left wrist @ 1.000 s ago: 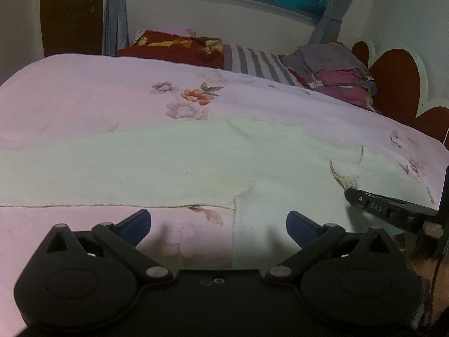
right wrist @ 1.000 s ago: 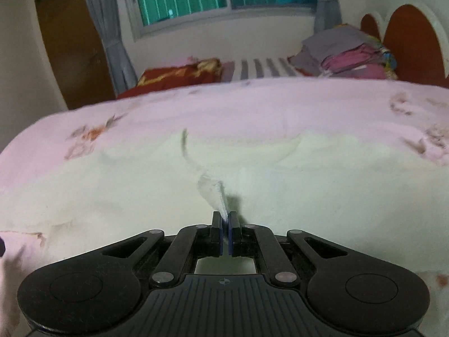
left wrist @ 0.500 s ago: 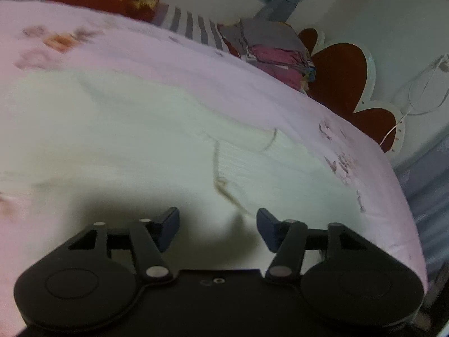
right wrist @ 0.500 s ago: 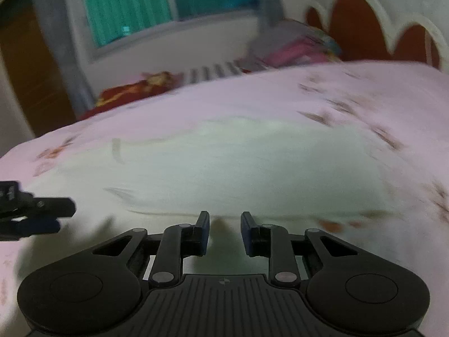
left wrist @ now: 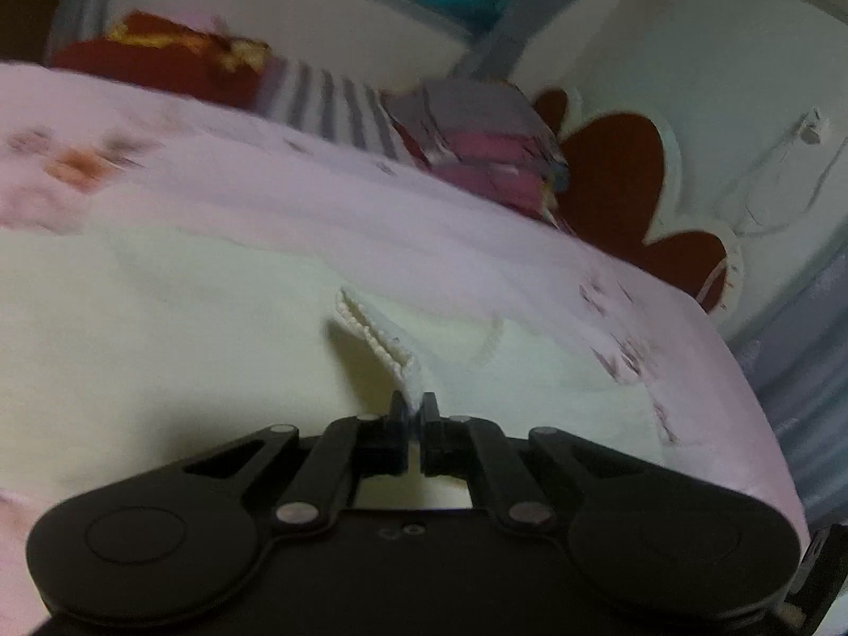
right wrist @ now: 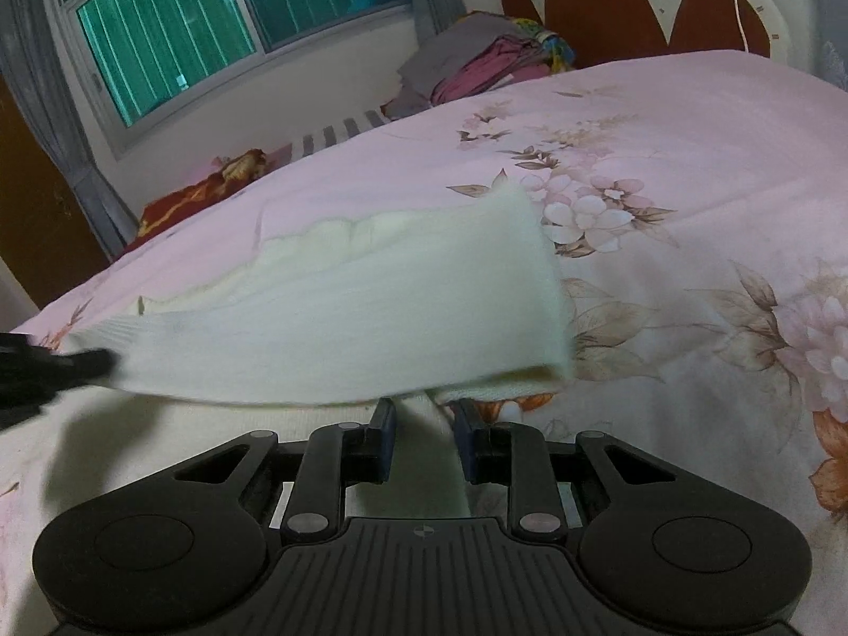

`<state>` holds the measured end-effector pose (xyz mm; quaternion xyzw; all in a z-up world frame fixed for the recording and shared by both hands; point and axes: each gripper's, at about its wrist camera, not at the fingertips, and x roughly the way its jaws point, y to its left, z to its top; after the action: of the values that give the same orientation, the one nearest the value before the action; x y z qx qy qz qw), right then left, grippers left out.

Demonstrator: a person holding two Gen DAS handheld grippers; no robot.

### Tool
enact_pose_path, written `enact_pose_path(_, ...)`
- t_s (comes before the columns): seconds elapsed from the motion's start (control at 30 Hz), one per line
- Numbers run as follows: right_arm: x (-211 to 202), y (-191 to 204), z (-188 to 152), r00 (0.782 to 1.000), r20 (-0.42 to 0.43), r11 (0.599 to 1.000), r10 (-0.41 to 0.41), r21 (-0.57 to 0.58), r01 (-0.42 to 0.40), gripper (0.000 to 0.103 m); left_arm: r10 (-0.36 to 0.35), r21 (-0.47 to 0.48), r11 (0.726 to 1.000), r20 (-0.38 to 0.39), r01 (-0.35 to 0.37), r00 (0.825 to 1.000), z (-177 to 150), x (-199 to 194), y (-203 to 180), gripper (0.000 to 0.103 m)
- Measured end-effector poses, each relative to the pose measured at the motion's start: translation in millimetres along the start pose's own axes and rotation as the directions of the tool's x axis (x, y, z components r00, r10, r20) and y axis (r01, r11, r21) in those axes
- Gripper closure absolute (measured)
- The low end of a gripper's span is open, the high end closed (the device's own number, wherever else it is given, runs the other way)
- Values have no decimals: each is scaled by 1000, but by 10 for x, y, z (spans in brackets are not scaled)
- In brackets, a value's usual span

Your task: Fold small clothes

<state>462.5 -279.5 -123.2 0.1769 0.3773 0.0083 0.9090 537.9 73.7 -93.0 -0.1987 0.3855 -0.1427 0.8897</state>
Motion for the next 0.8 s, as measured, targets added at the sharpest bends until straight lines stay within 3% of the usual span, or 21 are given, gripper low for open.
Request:
enact_pose_path(0.17,-3,28,-17,1000,-2,1000,-13,-23,13,77,45,-19,999,8,-45,999,3,-231,301,100)
enact_pose_path(0.33,11,57,-7,1000,-6,999,-29,-38,29,77,67,-85,995,74,-61,995,43,-472,505,100)
enact_pose_path(0.8,13,88,-39,997,20,994,-80,-79,81,81,103,-81,991,-12,-104,995,-183,-292,777,99)
